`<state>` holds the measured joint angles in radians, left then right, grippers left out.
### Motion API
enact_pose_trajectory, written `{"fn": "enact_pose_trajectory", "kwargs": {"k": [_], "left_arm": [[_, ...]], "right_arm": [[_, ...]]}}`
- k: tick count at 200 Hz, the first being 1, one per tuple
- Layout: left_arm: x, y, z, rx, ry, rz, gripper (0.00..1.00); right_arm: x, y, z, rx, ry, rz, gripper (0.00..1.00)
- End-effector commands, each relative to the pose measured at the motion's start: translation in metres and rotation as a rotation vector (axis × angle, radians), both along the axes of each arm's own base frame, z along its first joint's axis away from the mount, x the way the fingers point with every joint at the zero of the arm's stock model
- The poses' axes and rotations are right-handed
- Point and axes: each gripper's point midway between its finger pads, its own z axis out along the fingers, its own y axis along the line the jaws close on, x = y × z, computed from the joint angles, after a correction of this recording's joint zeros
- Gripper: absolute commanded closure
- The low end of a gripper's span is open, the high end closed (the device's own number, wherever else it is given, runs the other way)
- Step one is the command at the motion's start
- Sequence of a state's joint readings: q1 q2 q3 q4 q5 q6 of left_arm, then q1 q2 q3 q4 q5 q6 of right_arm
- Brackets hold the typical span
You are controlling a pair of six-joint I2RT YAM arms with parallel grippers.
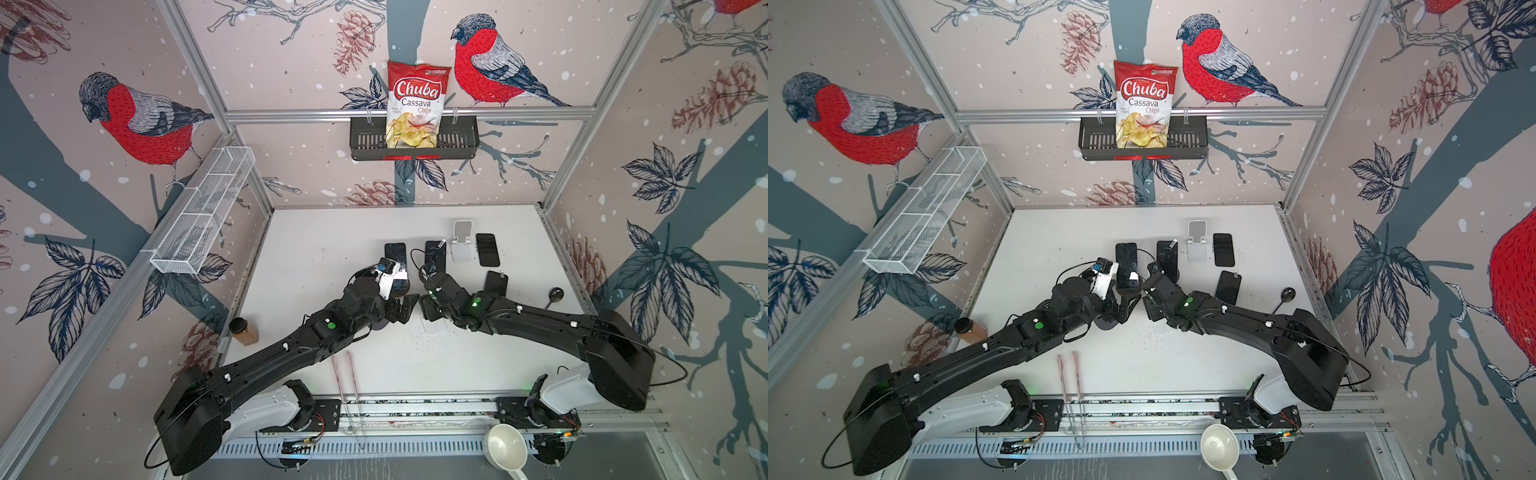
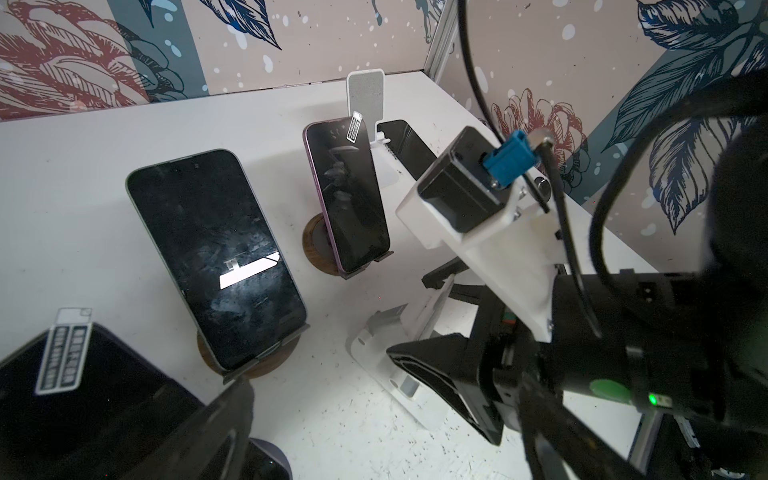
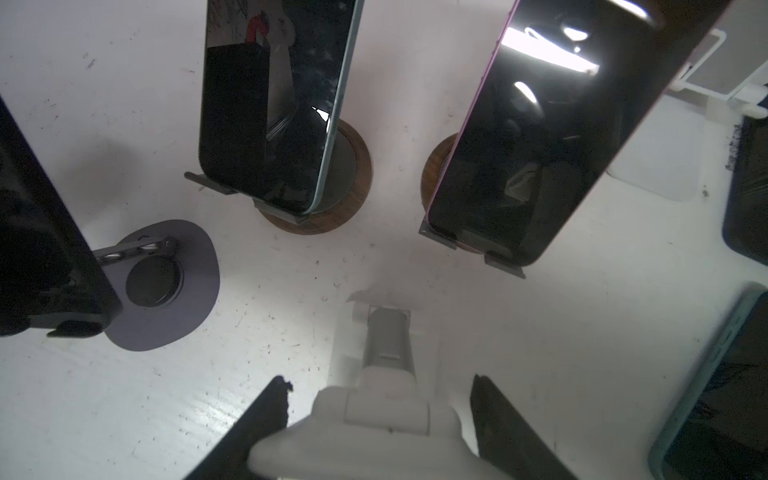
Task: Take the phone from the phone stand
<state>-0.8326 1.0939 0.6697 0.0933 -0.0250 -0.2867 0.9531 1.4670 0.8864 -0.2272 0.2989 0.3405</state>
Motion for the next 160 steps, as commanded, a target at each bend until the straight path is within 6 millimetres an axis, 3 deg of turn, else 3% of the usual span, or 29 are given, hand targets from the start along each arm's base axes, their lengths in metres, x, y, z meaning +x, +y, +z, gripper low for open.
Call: {"fn": "enact_pose_trajectory", "kwargs": {"k": [1,53,130,160], "left_arm": [[0.001,-0.004,0.006,-0.013,-0.026,-0.013,0.03],[0.001,-0.005,0.008,-0.021,-0.032,-0.018,0.03],[0.005,-0.009,0.006,-0.008,-0.048,-0.024,0.03],[0.007,-0.012,0.005,0.001,-0.057,-0.036,0.03]], "right_arm": [[0.002,-0.005,0.012,0.012,-0.026,-0.021,0.45],[0.006,-0.034,0.032,0.055,-0.033,-0.085,0.45],[0.035,-0.122,0.049,0.040,-0.037,-0.319,0.45],[0.051,-0.145,0.056,0.039,-0.061,-0.397,0.44]]}}
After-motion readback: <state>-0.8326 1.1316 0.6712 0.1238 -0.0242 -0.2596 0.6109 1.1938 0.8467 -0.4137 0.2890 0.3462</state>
